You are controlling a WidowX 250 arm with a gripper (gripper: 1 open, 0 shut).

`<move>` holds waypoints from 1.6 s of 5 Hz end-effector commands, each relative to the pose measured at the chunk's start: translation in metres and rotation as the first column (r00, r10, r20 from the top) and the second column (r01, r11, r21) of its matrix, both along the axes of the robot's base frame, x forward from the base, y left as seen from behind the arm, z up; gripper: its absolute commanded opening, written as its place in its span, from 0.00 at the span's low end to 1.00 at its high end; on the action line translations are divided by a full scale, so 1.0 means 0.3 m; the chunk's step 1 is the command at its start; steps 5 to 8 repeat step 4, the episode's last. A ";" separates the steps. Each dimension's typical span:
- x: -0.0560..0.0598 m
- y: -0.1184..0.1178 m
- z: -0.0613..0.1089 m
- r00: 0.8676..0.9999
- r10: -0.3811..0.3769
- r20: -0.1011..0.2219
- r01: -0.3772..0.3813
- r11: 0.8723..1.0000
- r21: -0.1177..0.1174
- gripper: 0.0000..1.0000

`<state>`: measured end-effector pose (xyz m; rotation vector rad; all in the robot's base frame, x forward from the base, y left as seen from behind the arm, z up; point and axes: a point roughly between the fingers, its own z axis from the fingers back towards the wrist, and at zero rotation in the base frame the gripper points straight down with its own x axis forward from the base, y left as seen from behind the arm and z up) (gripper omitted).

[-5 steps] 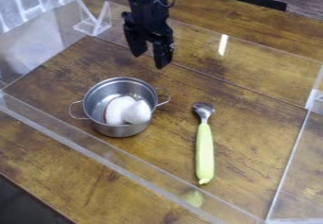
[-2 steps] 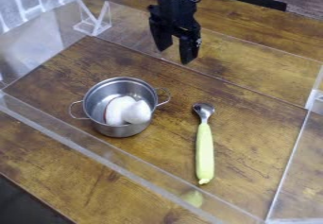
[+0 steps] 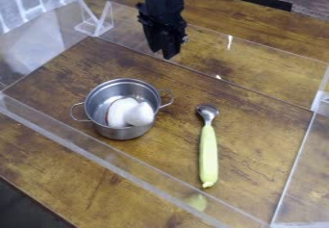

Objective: Move the green spoon to the right

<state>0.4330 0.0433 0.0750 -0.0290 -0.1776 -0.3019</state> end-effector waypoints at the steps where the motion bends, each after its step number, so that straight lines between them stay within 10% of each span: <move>1: 0.024 -0.010 0.090 0.997 0.063 0.037 -0.063 0.998 0.000 1.00; 8: -0.020 -0.077 0.059 0.988 0.153 0.025 -0.153 0.988 0.004 1.00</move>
